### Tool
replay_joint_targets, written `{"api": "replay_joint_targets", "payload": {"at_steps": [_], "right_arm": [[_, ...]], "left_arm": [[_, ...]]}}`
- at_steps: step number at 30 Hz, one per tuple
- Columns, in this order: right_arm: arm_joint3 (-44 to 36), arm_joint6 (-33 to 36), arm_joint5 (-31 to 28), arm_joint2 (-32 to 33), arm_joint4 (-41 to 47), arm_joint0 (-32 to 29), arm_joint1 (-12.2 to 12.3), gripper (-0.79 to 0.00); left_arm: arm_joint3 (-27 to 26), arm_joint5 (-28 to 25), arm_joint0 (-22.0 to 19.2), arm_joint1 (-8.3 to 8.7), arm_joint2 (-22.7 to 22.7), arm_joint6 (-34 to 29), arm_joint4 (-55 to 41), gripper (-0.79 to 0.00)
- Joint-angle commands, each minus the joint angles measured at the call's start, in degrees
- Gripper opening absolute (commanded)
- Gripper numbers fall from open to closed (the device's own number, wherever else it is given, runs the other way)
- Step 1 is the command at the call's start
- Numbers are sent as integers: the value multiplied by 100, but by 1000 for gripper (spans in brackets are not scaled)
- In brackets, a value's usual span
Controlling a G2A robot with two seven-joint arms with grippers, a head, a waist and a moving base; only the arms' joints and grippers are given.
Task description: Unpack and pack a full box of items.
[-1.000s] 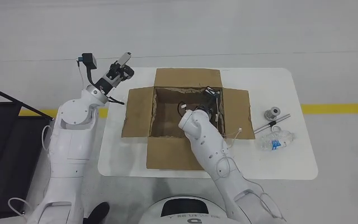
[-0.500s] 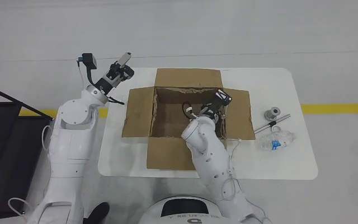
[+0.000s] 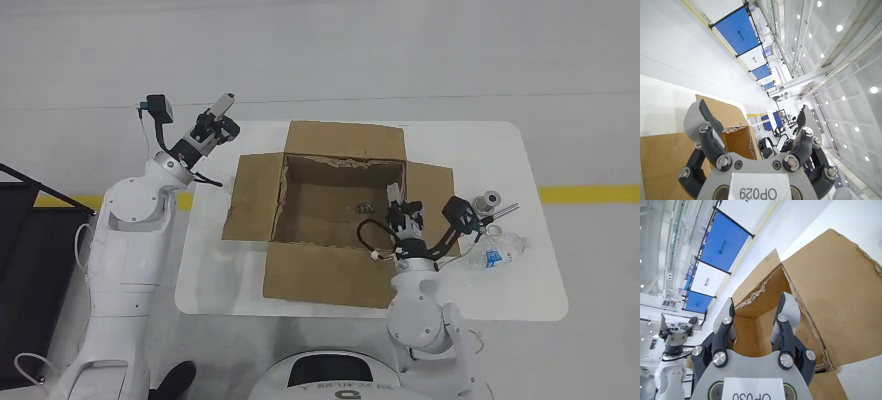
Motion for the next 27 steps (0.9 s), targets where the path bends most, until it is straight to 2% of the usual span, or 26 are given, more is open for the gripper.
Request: {"api": "replay_joint_targets", "payload": {"at_steps": [1,8,10,13,17,19,22,27], "right_arm": [[6,4,25,-6,-18,9,-1,0],[6,4,25,-6,-18,9,-1,0],[-140,-19,95,148,296,-11,-10,0],[-471,-239,528,962,1293,-153,-36,0],[-586,-475,702,2171,2728,-425,-71,0],[-518,-588,843,2695,3170,-573,-81,0],[-356,-714,1191,3118,3423,-687,-88,0],[200,-632,1992,3113,2813,-321,-31,0]], "left_arm": [[2,1,-1,0,0,0,-4,0],[2,1,-1,0,0,0,-4,0],[2,1,-1,0,0,0,-4,0],[2,1,-1,0,0,0,-4,0],[2,1,-1,0,0,0,-4,0],[2,1,-1,0,0,0,-4,0],[2,1,-1,0,0,0,-4,0],[2,1,-1,0,0,0,-4,0]]}}
